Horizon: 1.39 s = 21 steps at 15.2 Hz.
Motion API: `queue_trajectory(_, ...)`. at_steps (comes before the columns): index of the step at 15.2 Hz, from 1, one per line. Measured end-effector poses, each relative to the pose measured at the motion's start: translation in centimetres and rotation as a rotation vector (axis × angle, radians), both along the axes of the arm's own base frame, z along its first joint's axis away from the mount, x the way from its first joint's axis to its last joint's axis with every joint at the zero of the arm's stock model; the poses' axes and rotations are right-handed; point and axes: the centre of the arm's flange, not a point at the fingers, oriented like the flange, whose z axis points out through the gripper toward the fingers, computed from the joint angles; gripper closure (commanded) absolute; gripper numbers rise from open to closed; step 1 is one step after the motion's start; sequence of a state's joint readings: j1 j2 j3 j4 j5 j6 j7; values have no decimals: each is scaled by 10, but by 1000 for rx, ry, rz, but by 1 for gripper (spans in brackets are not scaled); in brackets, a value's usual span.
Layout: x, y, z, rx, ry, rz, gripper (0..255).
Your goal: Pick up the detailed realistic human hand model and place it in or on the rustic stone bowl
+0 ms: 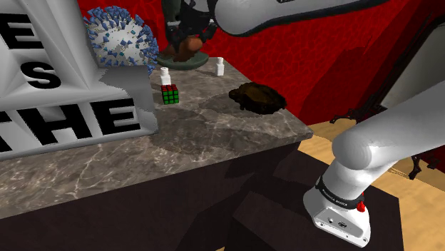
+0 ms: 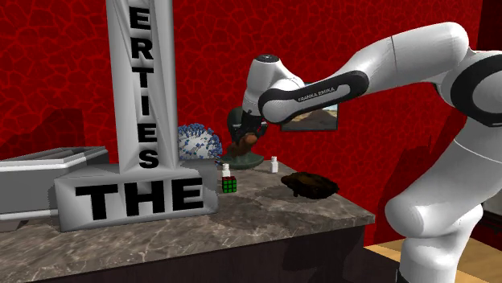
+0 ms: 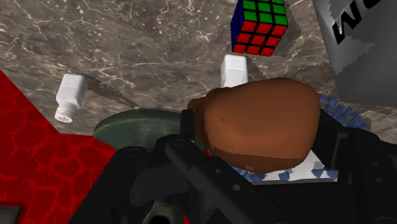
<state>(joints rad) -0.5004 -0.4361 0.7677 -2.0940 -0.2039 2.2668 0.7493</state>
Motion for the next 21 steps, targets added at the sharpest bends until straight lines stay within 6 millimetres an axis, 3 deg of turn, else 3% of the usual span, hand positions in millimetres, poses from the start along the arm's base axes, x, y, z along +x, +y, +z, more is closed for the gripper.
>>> queue_trajectory(21,-213,-178,-13,3,-2,-1,255)
